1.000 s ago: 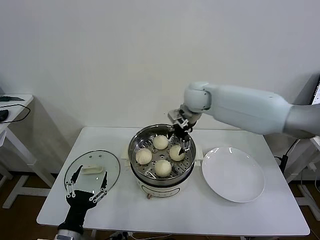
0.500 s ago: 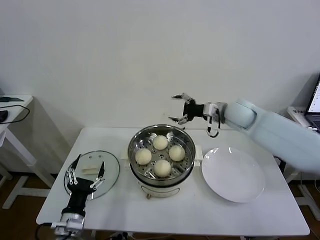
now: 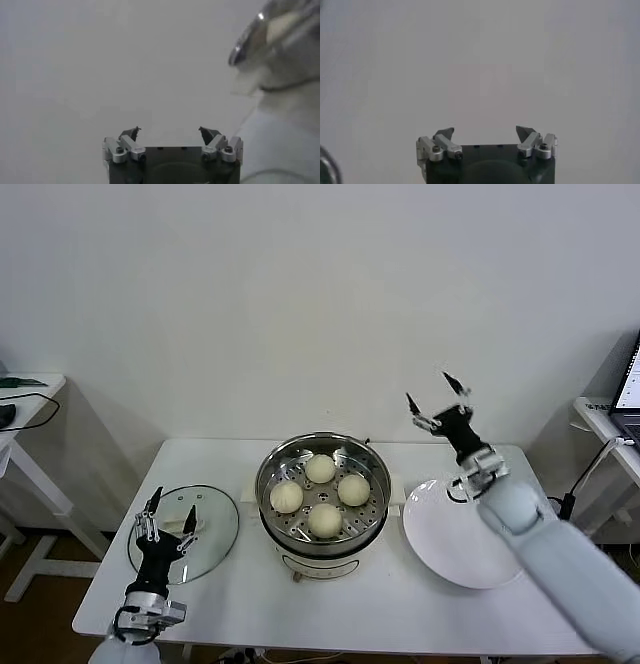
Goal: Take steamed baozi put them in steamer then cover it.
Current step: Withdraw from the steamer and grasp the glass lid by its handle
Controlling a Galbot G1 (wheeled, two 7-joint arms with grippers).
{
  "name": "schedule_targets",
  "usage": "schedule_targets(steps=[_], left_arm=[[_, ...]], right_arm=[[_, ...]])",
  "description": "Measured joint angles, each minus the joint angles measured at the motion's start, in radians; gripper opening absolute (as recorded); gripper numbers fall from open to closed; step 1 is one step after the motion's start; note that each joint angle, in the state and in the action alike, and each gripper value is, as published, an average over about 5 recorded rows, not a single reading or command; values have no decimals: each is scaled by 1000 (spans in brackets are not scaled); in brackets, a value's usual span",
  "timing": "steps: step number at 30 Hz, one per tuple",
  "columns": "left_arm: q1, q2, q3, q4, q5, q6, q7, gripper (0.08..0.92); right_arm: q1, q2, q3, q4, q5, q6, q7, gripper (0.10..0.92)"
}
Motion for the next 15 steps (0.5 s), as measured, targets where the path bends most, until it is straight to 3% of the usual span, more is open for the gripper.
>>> schedule_targets(steps=[15], left_arm=[[-70, 7, 4, 225, 364, 27, -52, 823]], right_arm=[[-374, 252, 298, 35, -118, 93, 74, 823]])
